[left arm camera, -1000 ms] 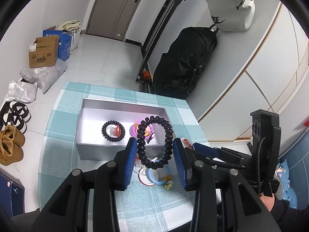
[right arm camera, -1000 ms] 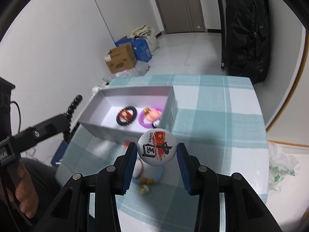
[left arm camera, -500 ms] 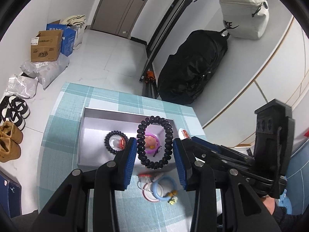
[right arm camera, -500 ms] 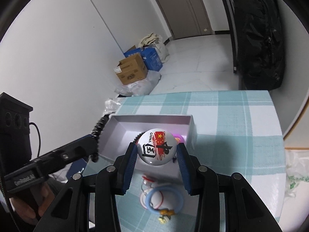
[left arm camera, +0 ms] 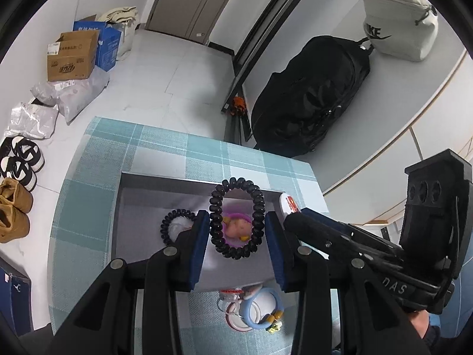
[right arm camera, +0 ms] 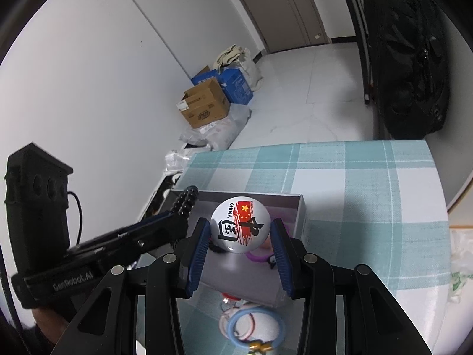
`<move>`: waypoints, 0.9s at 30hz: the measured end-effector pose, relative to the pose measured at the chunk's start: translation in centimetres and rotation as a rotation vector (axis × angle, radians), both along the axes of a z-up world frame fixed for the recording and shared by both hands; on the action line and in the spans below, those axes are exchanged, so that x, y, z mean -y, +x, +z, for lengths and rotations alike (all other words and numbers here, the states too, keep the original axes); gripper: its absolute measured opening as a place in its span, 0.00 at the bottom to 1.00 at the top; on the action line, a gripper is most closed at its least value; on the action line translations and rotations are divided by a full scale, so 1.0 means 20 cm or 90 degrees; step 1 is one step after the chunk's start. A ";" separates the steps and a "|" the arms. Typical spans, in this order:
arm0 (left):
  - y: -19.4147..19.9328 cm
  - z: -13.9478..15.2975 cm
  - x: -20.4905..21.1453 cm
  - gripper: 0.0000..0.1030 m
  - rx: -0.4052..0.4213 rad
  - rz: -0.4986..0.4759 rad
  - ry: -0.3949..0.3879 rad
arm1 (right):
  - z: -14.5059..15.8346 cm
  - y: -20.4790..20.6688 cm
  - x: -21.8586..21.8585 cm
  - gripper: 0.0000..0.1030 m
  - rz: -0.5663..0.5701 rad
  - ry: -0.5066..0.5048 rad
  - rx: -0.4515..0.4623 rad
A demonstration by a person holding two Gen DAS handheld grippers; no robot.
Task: Organize jewelry
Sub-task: 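Lower the bracelet and flag badge into the white box and open both tools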
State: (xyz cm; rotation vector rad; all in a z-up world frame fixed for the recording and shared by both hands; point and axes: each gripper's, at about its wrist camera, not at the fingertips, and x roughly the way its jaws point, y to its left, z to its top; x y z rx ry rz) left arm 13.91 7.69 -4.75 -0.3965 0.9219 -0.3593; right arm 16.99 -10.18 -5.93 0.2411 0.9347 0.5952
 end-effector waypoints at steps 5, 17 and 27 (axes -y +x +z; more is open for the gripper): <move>0.04 -0.02 0.02 0.32 -0.014 -0.005 0.001 | -0.02 0.02 -0.01 0.40 0.008 -0.001 -0.011; 0.06 -0.05 0.03 0.32 -0.031 -0.009 0.006 | -0.05 0.02 -0.04 0.40 0.020 -0.023 -0.019; 0.09 -0.11 -0.07 0.41 -0.066 0.034 -0.093 | -0.05 0.01 -0.04 0.41 0.011 -0.042 -0.007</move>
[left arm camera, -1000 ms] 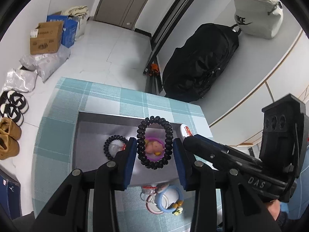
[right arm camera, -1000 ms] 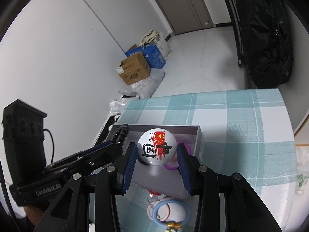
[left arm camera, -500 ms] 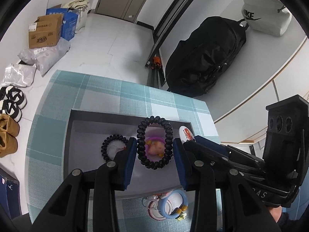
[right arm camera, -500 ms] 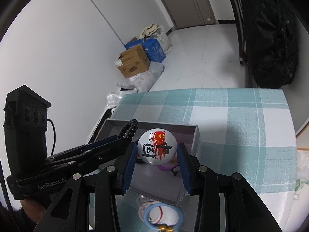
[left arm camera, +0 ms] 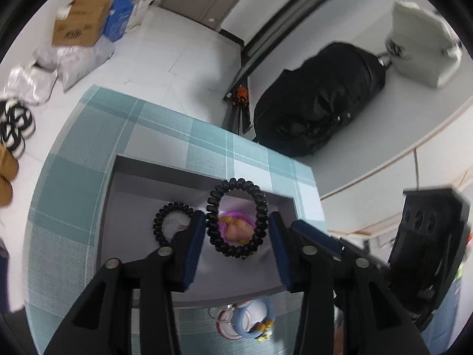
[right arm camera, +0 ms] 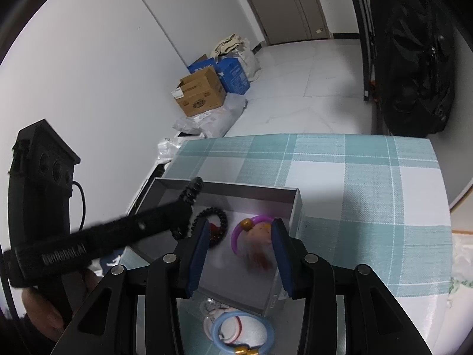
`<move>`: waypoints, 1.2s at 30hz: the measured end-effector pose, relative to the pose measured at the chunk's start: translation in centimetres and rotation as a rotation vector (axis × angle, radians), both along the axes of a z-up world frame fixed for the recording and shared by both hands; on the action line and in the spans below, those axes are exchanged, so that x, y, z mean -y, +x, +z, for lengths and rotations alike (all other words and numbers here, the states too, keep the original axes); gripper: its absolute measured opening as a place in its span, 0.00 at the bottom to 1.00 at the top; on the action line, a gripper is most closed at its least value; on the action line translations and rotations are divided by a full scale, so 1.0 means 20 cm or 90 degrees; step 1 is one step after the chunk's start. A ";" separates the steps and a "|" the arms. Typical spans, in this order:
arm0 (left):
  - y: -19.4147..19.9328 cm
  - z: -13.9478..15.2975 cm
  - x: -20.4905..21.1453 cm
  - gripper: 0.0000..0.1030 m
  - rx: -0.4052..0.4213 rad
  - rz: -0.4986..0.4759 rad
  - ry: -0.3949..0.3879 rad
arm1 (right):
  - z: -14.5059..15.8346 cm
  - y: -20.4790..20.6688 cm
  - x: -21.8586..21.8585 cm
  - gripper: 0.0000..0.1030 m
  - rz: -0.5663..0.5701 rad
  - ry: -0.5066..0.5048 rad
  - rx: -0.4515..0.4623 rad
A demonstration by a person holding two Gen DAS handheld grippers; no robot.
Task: Organize jewelry
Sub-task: 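Lower the bracelet and flag badge into the white box and open both tools, then lift both tools out of the box back over the pile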
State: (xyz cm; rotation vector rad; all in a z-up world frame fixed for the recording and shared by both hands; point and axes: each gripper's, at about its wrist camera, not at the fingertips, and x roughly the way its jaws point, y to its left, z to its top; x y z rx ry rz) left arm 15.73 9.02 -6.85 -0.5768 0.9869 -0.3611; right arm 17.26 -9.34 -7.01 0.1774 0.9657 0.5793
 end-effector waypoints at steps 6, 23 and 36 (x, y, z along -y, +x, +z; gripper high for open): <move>0.01 -0.01 0.02 0.57 -0.014 -0.002 -0.005 | 0.02 -0.01 0.02 0.44 -0.011 0.005 0.013; -0.16 0.11 0.07 0.60 0.095 -0.043 0.059 | 0.09 -0.07 0.13 0.46 -0.058 0.007 0.049; -0.38 0.13 0.14 0.63 0.150 -0.027 0.180 | 0.07 -0.24 0.26 0.64 -0.092 -0.001 0.055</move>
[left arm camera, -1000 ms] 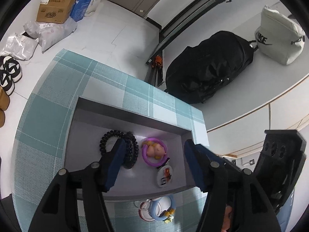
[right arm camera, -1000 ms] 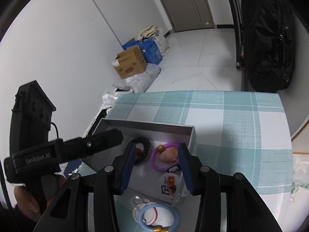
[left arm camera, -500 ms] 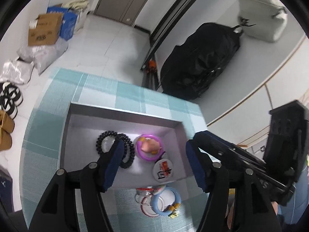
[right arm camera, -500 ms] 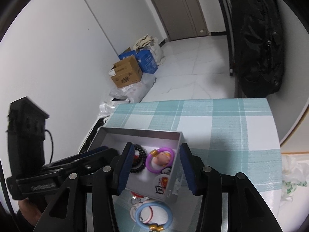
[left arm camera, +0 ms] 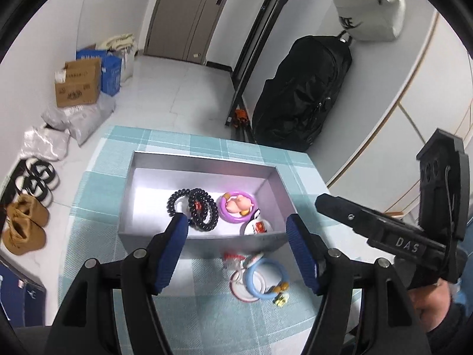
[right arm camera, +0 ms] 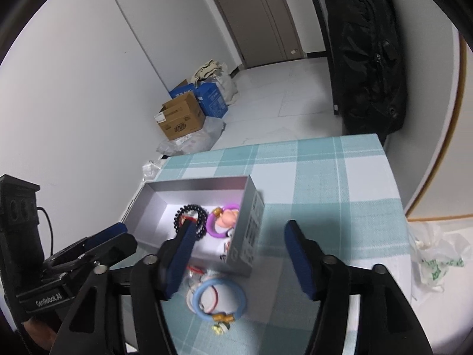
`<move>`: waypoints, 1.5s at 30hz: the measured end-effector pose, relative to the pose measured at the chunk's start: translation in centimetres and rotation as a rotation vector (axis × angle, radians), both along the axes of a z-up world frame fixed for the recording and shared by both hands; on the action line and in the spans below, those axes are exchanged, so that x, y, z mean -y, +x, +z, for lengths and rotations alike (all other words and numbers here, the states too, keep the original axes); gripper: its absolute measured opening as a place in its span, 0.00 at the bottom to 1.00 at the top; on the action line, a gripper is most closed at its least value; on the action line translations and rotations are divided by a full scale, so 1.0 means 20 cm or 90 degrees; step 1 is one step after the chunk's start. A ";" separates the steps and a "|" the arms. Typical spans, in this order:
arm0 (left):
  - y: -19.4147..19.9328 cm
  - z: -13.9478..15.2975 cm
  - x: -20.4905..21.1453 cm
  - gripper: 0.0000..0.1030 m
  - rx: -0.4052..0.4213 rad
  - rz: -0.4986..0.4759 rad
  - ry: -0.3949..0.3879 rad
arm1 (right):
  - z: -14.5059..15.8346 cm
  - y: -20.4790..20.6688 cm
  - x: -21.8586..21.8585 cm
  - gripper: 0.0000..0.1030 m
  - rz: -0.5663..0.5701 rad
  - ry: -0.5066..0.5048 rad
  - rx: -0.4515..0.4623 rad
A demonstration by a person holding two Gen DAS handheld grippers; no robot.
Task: Organize jewelry
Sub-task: 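Lift both tools out of the box back over the pile, then grasp the small yellow flower charm with the right tool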
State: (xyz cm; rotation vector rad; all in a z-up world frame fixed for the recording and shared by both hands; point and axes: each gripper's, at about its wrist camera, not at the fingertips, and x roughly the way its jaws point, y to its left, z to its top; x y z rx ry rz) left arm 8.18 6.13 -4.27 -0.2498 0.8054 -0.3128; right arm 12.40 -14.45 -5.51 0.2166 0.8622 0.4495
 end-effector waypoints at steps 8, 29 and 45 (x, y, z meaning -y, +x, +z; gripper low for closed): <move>-0.11 -0.04 0.05 0.74 -0.016 -0.016 0.060 | 0.00 -0.12 0.01 0.84 0.003 -0.039 0.020; -0.20 -0.17 -0.02 0.77 -0.080 0.062 0.137 | -0.24 -0.32 -0.11 0.83 0.122 -0.115 -0.071; -0.18 -0.19 -0.07 0.77 -0.096 0.069 0.126 | -0.31 -0.34 -0.23 0.39 0.169 -0.166 -0.065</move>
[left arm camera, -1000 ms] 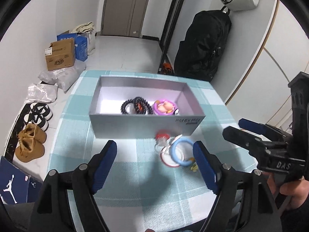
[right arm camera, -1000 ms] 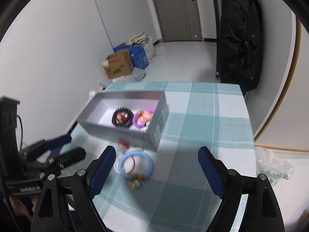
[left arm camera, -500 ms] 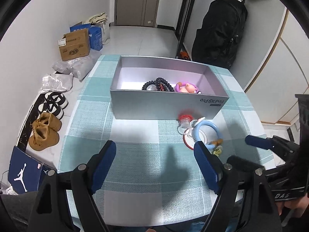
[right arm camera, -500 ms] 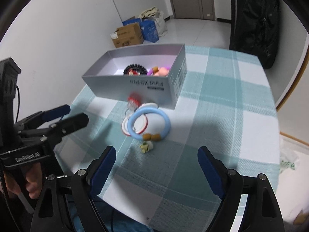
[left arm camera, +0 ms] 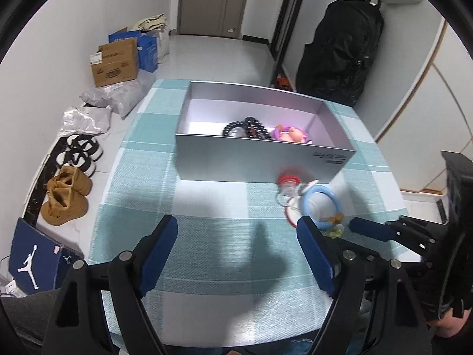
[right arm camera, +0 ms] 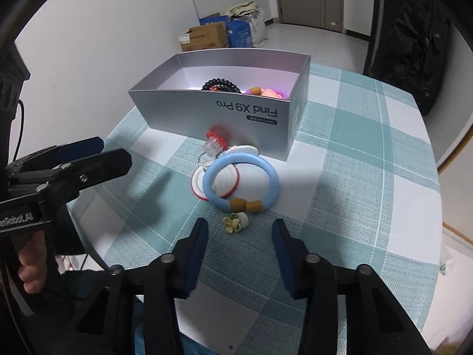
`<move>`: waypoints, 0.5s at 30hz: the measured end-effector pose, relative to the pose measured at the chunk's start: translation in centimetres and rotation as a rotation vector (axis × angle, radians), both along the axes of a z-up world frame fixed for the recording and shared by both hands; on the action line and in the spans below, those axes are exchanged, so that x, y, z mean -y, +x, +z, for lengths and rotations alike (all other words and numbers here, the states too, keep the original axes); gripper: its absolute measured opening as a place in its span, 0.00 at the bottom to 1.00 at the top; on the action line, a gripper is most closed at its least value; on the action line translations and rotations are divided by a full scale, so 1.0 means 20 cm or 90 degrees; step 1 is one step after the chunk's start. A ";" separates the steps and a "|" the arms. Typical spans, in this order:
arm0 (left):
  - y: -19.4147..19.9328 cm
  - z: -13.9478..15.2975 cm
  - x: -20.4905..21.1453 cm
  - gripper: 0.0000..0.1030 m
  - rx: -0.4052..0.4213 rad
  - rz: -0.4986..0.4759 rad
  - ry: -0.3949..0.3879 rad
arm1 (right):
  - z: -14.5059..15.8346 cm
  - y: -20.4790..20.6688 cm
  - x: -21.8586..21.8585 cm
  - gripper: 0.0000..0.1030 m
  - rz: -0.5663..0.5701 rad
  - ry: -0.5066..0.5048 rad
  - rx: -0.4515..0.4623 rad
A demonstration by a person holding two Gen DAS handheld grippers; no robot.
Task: Organize jewelry
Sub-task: 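Grasp the small yellow flower charm with the right tool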
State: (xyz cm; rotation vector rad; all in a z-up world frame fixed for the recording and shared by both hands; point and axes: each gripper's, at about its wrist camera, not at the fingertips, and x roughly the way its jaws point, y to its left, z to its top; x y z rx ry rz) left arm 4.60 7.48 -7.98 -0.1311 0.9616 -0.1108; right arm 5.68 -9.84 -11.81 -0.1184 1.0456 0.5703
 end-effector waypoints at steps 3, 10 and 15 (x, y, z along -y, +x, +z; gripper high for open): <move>0.01 -0.02 -0.01 0.77 -0.011 0.005 -0.007 | 0.00 -0.01 -0.01 0.33 0.005 -0.013 0.011; 0.01 0.00 0.02 0.77 -0.002 -0.014 -0.012 | 0.00 0.01 -0.01 0.09 0.005 -0.013 0.007; 0.03 -0.01 0.08 0.77 -0.011 -0.044 -0.038 | 0.01 0.02 0.00 0.09 -0.004 -0.006 0.003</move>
